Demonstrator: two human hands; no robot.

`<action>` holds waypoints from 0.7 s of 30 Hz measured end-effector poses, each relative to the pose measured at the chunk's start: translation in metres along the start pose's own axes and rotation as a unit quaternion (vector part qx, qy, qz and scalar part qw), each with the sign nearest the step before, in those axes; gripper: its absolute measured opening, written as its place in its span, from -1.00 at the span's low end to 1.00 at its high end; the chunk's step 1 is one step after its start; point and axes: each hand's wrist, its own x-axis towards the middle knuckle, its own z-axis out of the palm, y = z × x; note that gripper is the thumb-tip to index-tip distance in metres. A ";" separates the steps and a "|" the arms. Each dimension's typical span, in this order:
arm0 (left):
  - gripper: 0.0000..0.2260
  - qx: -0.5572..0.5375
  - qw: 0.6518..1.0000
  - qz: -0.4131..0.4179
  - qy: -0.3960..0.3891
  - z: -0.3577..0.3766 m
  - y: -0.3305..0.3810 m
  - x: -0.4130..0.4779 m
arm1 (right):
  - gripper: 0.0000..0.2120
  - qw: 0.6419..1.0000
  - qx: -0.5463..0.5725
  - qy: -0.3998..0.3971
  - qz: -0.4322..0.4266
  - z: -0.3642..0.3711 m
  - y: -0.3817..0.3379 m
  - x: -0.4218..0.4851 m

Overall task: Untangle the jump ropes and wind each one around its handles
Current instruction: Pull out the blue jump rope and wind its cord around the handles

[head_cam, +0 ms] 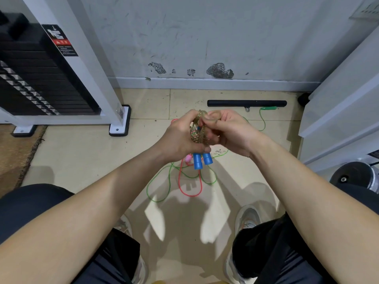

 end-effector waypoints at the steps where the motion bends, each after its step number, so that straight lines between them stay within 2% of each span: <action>1: -0.41 0.003 1.000 0.000 0.004 0.002 0.000 0.000 | -0.81 0.997 -0.061 0.043 -0.028 0.003 -0.001 0.001; 2: -0.39 0.003 1.000 -0.001 0.011 0.005 0.000 -0.001 | -0.78 0.990 -0.107 0.077 -0.055 0.007 -0.001 0.002; 4: -0.35 -0.002 0.999 -0.006 0.031 0.010 0.003 -0.003 | -0.76 0.980 -0.127 0.125 -0.093 0.014 -0.002 0.002; 8: -0.33 -0.095 0.993 -0.045 0.049 0.013 0.005 -0.003 | -0.74 0.965 -0.044 0.232 -0.117 0.028 0.004 0.002; 11: -0.55 -0.204 0.976 -0.079 0.007 0.017 0.011 -0.007 | -0.75 0.950 -0.008 0.294 -0.101 0.034 0.011 0.005; 14: -0.66 -0.319 0.938 -0.133 -0.027 0.013 0.021 -0.005 | -0.77 0.945 -0.023 0.316 -0.074 0.037 0.015 0.003; 17: -0.67 -0.444 0.875 -0.189 -0.032 -0.005 0.021 0.002 | -0.74 0.938 -0.050 0.333 -0.083 0.034 0.012 0.005; 19: -0.70 -0.498 0.844 -0.197 -0.031 -0.015 0.022 0.002 | -0.66 0.930 -0.061 0.350 -0.090 0.029 0.008 0.008; 21: -0.70 -0.525 0.829 -0.188 -0.042 -0.018 0.022 0.001 | -0.59 0.924 -0.093 0.357 -0.097 0.027 0.006 0.008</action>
